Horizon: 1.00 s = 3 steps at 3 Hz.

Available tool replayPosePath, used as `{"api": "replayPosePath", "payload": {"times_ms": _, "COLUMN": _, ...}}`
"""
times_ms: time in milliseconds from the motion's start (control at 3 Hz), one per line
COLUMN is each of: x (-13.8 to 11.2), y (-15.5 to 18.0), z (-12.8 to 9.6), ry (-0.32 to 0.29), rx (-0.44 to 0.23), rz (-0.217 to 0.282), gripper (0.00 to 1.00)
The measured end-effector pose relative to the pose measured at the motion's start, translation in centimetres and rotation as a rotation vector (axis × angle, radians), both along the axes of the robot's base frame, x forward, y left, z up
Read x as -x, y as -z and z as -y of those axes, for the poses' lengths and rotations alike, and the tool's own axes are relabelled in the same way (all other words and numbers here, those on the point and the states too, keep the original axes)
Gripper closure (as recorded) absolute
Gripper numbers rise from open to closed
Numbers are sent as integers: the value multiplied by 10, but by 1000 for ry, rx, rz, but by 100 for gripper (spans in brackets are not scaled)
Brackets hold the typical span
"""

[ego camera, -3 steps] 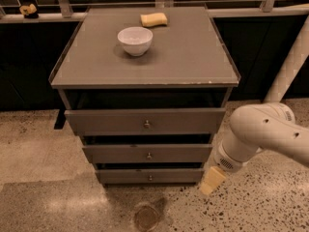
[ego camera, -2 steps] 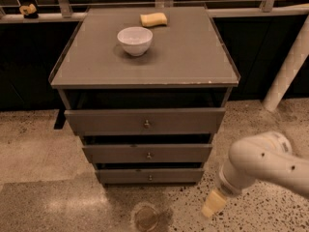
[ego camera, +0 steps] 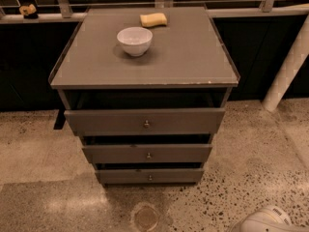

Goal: Open bottom drawer

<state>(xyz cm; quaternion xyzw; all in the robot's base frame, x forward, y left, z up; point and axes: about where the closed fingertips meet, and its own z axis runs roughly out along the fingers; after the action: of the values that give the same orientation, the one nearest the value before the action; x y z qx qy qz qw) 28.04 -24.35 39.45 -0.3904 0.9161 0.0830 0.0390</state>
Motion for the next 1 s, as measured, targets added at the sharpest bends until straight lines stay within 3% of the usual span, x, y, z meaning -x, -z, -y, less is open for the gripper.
{"api": "replayPosePath", "payload": {"times_ms": 333, "x": -16, "y": 57, "z": 7, "ry": -4, "rx": -60, "rz": 40, "gripper": 0}}
{"api": "replayPosePath", "payload": {"times_ms": 667, "x": -26, "y": 84, "z": -1, "ry": -13, "rx": -96, "rz": 33, "gripper": 0}}
{"api": "replayPosePath", "payload": {"times_ms": 1000, "x": -27, "y": 90, "z": 1, "ry": -20, "rx": -108, "rz": 28, "gripper": 0}}
